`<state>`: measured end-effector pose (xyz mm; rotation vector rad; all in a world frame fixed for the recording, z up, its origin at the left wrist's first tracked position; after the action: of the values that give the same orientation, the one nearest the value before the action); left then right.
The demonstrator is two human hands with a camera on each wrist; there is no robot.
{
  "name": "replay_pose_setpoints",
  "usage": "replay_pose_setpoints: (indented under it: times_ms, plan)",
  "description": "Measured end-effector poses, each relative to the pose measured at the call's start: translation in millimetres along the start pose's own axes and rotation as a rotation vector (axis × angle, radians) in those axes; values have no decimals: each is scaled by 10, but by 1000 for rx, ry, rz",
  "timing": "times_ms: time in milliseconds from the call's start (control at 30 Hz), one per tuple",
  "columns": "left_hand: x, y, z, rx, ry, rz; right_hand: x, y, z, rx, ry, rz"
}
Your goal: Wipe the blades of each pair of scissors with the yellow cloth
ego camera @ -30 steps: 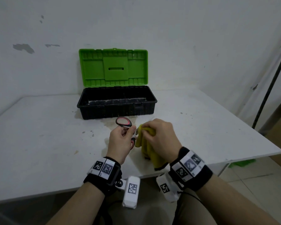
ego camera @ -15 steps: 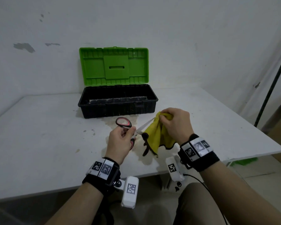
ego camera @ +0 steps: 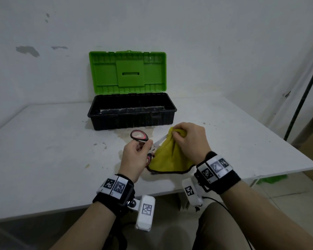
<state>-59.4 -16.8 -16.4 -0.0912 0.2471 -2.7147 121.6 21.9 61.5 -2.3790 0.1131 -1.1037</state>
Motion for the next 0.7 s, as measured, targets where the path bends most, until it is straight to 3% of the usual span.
replay_pose_setpoints:
  times_ms: [233,467,600,700]
  plan:
    - [3,28,30,97,112,96,-3,247,-268,153,-6,-124]
    - [31,-16,-68,160,116,166,116,340,-507,203,40,-63]
    - [-26,11,-52,93,53,147,-169,393,-564,190,58,-202]
    - [-31,40,-18,27,-29,153,-305,401,-519,170,38,-227]
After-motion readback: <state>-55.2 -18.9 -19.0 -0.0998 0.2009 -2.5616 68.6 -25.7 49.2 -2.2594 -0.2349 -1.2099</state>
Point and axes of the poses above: each hand's wrist, its own y-axis away from the middle knuckle, its own x-axis out of the back of the hand, z = x × y, the point moved 5 cm from there along -y, towards the middle knuckle, and after that the axes turned 3 degrees about z, right-handed, at the moved point
